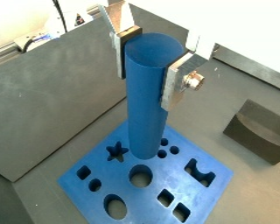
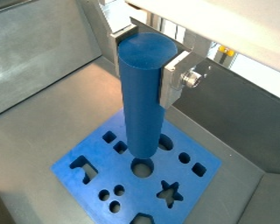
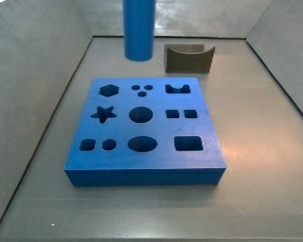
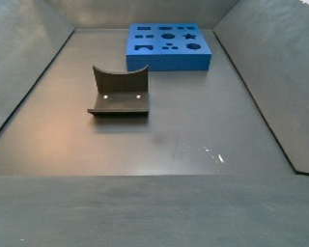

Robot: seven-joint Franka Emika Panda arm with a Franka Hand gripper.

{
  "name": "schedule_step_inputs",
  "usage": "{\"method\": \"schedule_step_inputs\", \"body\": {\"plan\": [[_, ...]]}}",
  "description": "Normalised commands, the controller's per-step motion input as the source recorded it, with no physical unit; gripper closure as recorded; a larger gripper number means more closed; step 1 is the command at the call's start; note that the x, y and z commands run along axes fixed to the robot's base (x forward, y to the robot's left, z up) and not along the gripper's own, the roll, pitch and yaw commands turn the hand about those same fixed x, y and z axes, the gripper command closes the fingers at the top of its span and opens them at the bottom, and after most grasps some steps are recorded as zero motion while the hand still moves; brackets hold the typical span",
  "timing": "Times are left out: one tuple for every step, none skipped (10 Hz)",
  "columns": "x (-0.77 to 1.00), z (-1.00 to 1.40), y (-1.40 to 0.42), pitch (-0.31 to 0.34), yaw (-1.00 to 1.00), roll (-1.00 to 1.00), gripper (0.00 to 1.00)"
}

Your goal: Insert the round object.

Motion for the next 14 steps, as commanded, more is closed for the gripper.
{"method": "schedule_step_inputs", "body": {"plan": [[0.0, -1.0, 0.0, 0.094, -0.15, 0.0, 1.0], [0.37, -1.0, -0.18, 0.079, -0.28, 0.0, 1.0], [0.52, -0.97, -0.22, 0.08, -0.35, 0.06, 1.0], [0.29, -1.0, -0.21, 0.0, -0.37, 0.02, 1.0], [0.11, -0.33, -0.01, 0.047, -0.36, 0.02, 1.0], [-0.03, -0.38, 0.0, 0.053, -0.17, 0.15, 1.0], [-0.19, -0.4, -0.07, 0.0, -0.05, 0.31, 1.0], [-0.01, -0.02, -0.1, 0.0, 0.0, 0.27, 1.0], [0.0, -0.12, -0.06, 0.0, 0.0, 0.08, 1.0], [0.08, -0.21, -0.01, 0.0, -0.02, 0.0, 1.0], [0.27, -0.27, 0.0, 0.043, -0.04, 0.0, 1.0], [0.0, -0.4, 0.0, 0.0, -0.13, 0.0, 1.0], [-0.03, -0.36, 0.0, -0.04, -0.11, 0.0, 1.0], [-0.03, -0.26, 0.0, -0.027, -0.06, 0.0, 1.0]]}}
